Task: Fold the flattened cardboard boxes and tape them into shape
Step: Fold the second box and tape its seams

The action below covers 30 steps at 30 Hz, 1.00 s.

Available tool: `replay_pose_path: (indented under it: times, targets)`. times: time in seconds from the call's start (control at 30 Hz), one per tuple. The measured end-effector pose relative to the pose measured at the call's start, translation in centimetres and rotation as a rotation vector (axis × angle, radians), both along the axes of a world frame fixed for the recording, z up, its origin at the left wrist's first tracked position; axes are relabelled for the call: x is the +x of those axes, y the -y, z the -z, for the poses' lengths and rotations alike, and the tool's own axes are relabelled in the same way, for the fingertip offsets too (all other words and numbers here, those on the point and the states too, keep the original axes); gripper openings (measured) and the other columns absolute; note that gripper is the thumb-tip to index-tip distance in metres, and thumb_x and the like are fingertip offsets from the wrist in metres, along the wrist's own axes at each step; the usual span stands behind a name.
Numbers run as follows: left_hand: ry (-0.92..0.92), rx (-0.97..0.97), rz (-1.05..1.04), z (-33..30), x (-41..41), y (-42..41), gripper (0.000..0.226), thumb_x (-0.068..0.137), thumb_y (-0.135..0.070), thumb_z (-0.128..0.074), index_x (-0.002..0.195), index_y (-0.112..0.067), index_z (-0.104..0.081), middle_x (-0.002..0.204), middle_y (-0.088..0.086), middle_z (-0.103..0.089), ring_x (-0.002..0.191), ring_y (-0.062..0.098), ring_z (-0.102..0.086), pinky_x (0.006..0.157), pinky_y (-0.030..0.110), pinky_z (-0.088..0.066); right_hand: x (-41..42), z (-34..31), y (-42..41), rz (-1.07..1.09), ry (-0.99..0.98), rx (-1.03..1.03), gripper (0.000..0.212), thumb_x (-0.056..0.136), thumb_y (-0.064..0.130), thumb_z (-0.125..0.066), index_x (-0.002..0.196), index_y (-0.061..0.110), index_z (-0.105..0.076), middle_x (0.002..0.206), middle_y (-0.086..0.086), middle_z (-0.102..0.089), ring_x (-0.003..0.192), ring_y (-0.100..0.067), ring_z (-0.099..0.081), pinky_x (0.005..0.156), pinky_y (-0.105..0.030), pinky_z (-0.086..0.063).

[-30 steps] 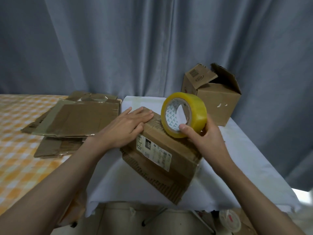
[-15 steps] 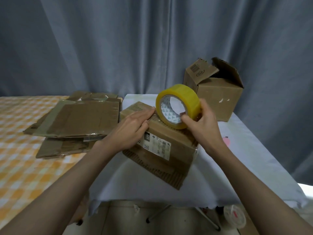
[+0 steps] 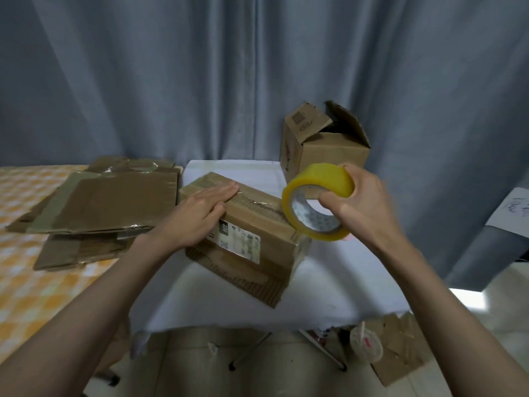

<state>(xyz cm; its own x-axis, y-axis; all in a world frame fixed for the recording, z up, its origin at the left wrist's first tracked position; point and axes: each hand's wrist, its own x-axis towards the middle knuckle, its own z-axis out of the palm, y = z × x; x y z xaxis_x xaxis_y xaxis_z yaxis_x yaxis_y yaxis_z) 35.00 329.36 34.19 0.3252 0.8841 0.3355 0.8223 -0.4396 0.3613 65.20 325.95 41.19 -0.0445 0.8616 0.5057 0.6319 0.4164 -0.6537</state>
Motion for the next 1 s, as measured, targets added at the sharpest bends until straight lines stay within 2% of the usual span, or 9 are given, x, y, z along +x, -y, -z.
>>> replay_pose_path:
  times: [0.1,0.2,0.33,0.43,0.63,0.73,0.87,1.0]
  targets:
    - [-0.006,-0.007,-0.009,0.0,0.2,0.1,0.057,0.097,-0.033,-0.026,0.152,-0.023,-0.037,0.157,-0.011,-0.033,0.146,0.005,-0.028,0.123,0.033,-0.018,1.6,-0.3,0.8,0.039,0.161,-0.006,0.02,0.062,0.04,-0.06,0.069,0.023,-0.052,0.059,0.009,-0.052,0.059,-0.006,-0.05,0.047,-0.015,-0.029]
    - [-0.01,-0.006,-0.005,-0.1,0.3,0.2,0.057,0.097,-0.034,-0.026,0.152,-0.024,-0.038,0.157,-0.011,-0.033,0.145,0.004,-0.028,0.124,0.033,-0.017,2.6,0.1,1.2,0.05,0.279,-0.042,0.025,0.061,0.042,-0.059,0.07,0.019,-0.053,0.059,0.004,-0.052,0.06,-0.011,-0.052,0.048,-0.026,-0.031]
    - [-0.006,0.013,0.008,-0.1,0.4,0.1,0.052,0.1,-0.026,-0.03,0.15,-0.022,-0.041,0.156,-0.011,-0.035,0.145,0.005,-0.03,0.123,0.029,-0.016,3.8,0.6,1.5,0.049,0.386,-0.122,0.032,0.062,0.042,-0.06,0.077,0.014,-0.061,0.066,-0.005,-0.063,0.067,-0.025,-0.06,0.056,-0.04,-0.051]
    - [0.006,0.028,0.007,-0.1,0.5,0.0,0.047,0.103,-0.021,-0.032,0.149,-0.022,-0.042,0.155,-0.011,-0.036,0.144,0.005,-0.031,0.122,0.027,-0.015,4.6,1.3,1.8,0.036,0.452,-0.165,0.027,0.072,0.038,-0.07,0.084,0.015,-0.063,0.073,-0.008,-0.066,0.075,-0.03,-0.063,0.063,-0.045,-0.054]
    - [-0.012,0.009,-0.007,0.1,0.4,-0.1,0.053,0.1,-0.032,-0.025,0.15,-0.027,-0.04,0.156,-0.014,-0.035,0.144,0.004,-0.029,0.121,0.027,-0.015,4.5,2.0,2.7,-0.006,0.473,-0.238,0.035,0.064,0.05,-0.058,0.081,0.019,-0.059,0.068,-0.004,-0.064,0.068,-0.026,-0.062,0.062,-0.046,-0.054]
    - [0.007,0.001,0.0,0.1,0.3,0.0,0.055,0.097,-0.035,-0.024,0.15,-0.029,-0.041,0.156,-0.014,-0.036,0.144,0.005,-0.031,0.123,0.037,-0.02,4.5,2.5,2.7,-0.015,0.506,-0.254,0.039,0.063,0.053,-0.057,0.083,0.02,-0.058,0.073,-0.002,-0.066,0.072,-0.025,-0.062,0.063,-0.045,-0.055]
    - [0.018,-0.006,-0.009,0.0,0.3,0.1,0.056,0.097,-0.038,-0.022,0.15,-0.034,-0.039,0.156,-0.014,-0.037,0.144,0.006,-0.032,0.121,0.043,-0.024,4.6,3.6,2.4,-0.042,0.507,-0.278,0.037,0.063,0.053,-0.056,0.082,0.021,-0.055,0.073,0.0,-0.064,0.072,-0.022,-0.06,0.065,-0.044,-0.053]
    - [-0.104,0.016,-0.024,-0.5,1.5,0.7,0.065,0.095,-0.065,-0.011,0.154,-0.04,-0.024,0.161,-0.014,-0.026,0.147,0.008,-0.025,0.121,0.05,-0.021,4.4,4.9,2.3,-0.089,0.458,-0.38,0.041,0.064,0.054,-0.062,0.091,0.023,-0.056,0.082,0.0,-0.065,0.076,-0.02,-0.061,0.069,-0.045,-0.055]
